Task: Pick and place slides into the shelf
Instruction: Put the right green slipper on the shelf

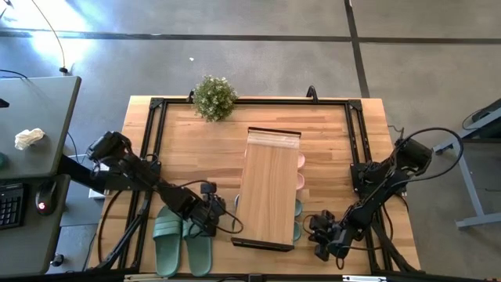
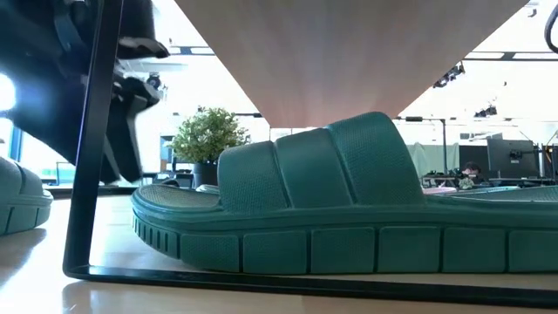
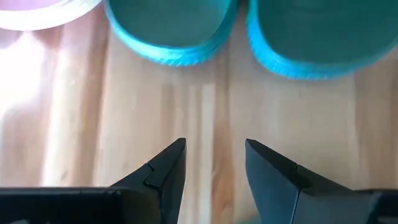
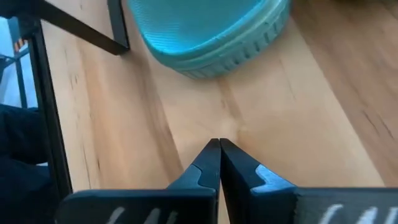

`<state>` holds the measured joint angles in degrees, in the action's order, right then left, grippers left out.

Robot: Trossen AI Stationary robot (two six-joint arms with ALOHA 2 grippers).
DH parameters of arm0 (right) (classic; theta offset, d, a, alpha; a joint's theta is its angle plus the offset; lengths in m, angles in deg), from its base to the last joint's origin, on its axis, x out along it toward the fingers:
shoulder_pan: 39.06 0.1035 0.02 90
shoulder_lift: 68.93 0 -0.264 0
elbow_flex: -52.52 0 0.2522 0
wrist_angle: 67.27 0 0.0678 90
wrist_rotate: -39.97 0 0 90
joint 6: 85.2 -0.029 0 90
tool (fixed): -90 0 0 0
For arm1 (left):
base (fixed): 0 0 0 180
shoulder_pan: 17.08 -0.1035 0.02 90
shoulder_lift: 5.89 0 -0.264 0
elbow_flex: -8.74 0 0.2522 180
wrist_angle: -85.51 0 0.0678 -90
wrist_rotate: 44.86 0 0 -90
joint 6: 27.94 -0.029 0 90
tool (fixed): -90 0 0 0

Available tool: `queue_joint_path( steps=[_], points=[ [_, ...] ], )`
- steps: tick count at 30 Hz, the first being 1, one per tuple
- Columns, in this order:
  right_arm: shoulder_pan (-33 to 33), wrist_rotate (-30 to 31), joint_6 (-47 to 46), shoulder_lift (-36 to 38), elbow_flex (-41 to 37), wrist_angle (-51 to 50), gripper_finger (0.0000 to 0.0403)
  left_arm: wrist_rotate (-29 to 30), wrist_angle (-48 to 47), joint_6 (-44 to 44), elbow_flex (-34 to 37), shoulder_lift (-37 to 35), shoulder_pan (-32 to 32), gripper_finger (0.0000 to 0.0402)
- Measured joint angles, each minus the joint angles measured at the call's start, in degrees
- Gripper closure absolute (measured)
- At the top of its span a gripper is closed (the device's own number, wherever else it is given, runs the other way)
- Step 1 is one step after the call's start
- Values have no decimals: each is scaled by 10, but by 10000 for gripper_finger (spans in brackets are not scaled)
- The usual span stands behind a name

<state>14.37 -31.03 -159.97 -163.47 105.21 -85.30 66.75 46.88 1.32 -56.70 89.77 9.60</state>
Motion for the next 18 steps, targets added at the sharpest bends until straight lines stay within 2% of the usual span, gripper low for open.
queue_joint_path(
  steps=[4,9,13,18],
  points=[
    [0,1,-5,1,1,-15,403,-5,-61,-1,0,-40,0,252],
    [-1,9,-73,21,2,-91,403,-55,-104,-24,0,-95,0,252],
    [0,37,-103,51,-1,-190,403,-151,-105,-57,0,-150,-1,252],
    [-2,24,-105,88,-1,-272,403,-260,-124,-41,0,-225,-1,252]
  ],
)
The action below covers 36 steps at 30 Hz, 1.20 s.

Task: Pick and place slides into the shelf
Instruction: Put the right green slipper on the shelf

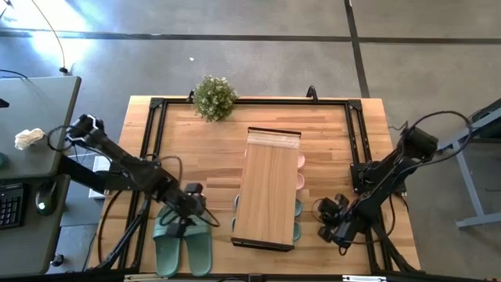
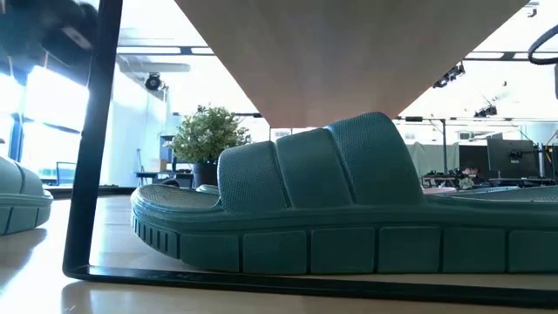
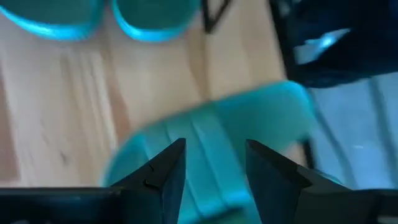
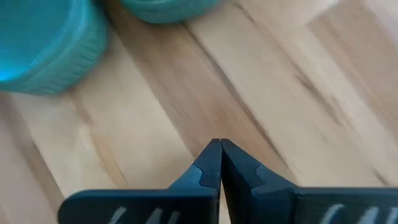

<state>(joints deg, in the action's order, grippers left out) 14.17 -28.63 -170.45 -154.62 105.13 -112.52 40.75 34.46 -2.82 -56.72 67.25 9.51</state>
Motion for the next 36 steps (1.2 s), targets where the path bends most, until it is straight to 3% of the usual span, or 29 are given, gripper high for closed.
queue_joint_path(
  steps=[6,15,18,21,27,36],
  points=[
    [-6,6,-37,38,0,-71,403,-84,-45,68,0,-67,1,252],
    [-9,66,-120,48,0,-96,403,-42,2,-32,1,-36,40,252],
    [-9,66,-148,48,0,-88,403,-74,12,-46,0,-29,45,252],
    [-9,66,-153,48,0,-77,403,-96,-22,-7,0,-28,37,252],
    [-9,77,-148,48,1,-77,403,-120,-95,-6,3,-28,-18,252],
    [0,36,-86,48,1,-71,403,-276,8,-59,99,-28,-166,252]
  ],
)
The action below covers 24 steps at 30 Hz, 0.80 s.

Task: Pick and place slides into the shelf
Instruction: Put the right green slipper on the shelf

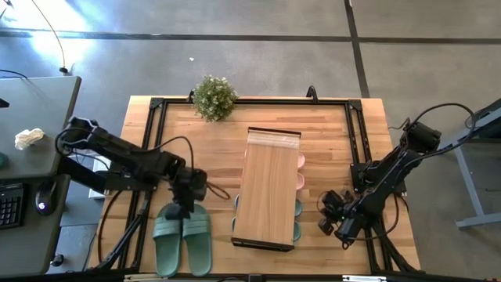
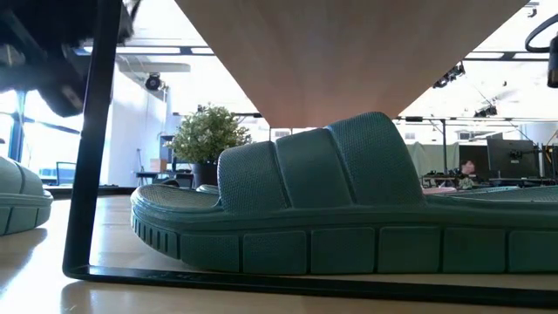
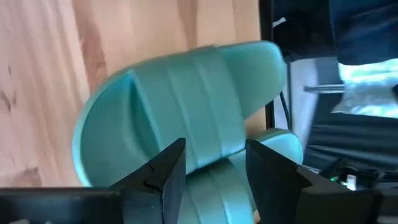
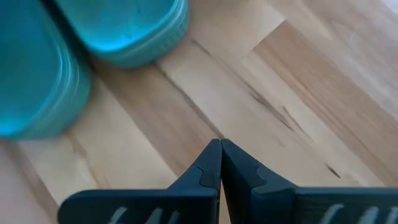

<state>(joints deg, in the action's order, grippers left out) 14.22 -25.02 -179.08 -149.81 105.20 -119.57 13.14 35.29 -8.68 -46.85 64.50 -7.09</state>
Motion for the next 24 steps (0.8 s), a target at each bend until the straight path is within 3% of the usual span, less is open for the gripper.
queue_joint_path(
  steps=[9,17,24],
  points=[
    [25,5,4,0,0,0,403,-42,63,8,89,0,-56,252],
    [28,7,3,0,0,0,403,-48,169,54,147,0,-56,252],
    [28,5,3,0,0,0,403,-65,185,68,157,0,-55,252]
  ],
)
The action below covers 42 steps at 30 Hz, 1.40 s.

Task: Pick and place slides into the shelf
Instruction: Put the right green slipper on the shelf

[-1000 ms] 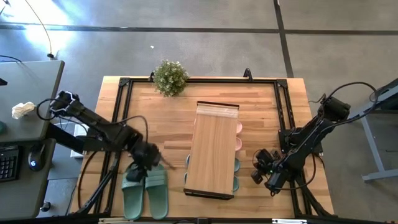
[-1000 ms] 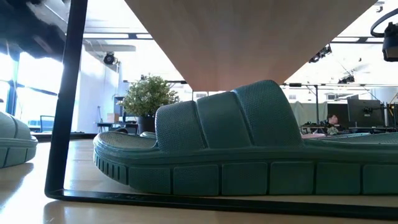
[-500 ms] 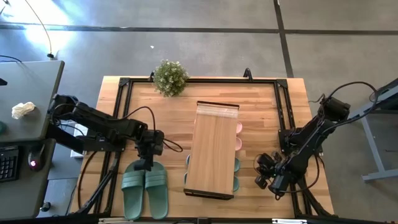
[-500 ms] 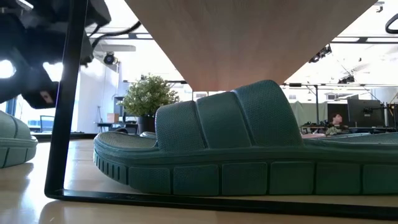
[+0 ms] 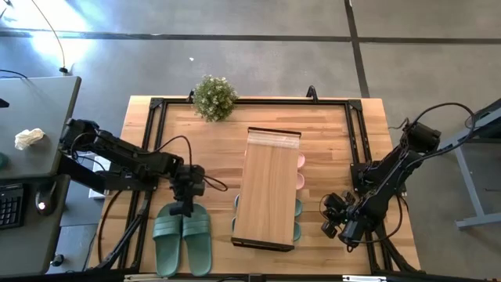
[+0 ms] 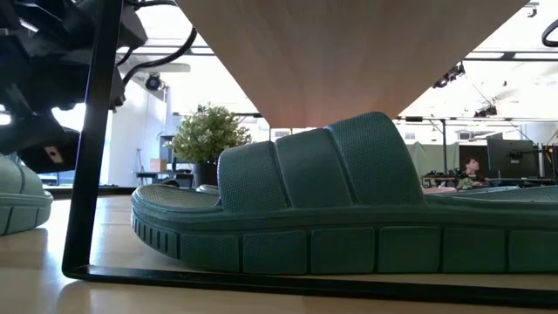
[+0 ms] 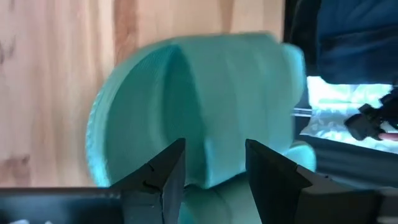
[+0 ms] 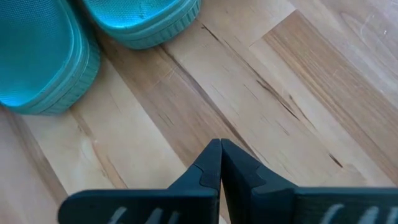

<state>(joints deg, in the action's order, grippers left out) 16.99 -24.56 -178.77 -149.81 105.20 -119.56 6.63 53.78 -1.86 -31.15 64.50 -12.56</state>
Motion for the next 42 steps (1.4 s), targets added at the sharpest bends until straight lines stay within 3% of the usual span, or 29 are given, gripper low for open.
queue_joint_path(
  steps=[10,21,33,37,42],
  points=[
    [-1,7,-5,0,0,0,403,-6,48,12,0,41,0,252],
    [-1,6,-5,0,0,0,403,-83,153,14,0,106,0,252],
    [-1,10,-5,0,0,0,403,-121,146,27,0,106,0,254],
    [-1,10,-5,0,0,0,403,-125,146,28,0,106,0,281],
    [-1,10,-4,0,0,-2,403,-125,146,28,0,106,0,348]
  ],
)
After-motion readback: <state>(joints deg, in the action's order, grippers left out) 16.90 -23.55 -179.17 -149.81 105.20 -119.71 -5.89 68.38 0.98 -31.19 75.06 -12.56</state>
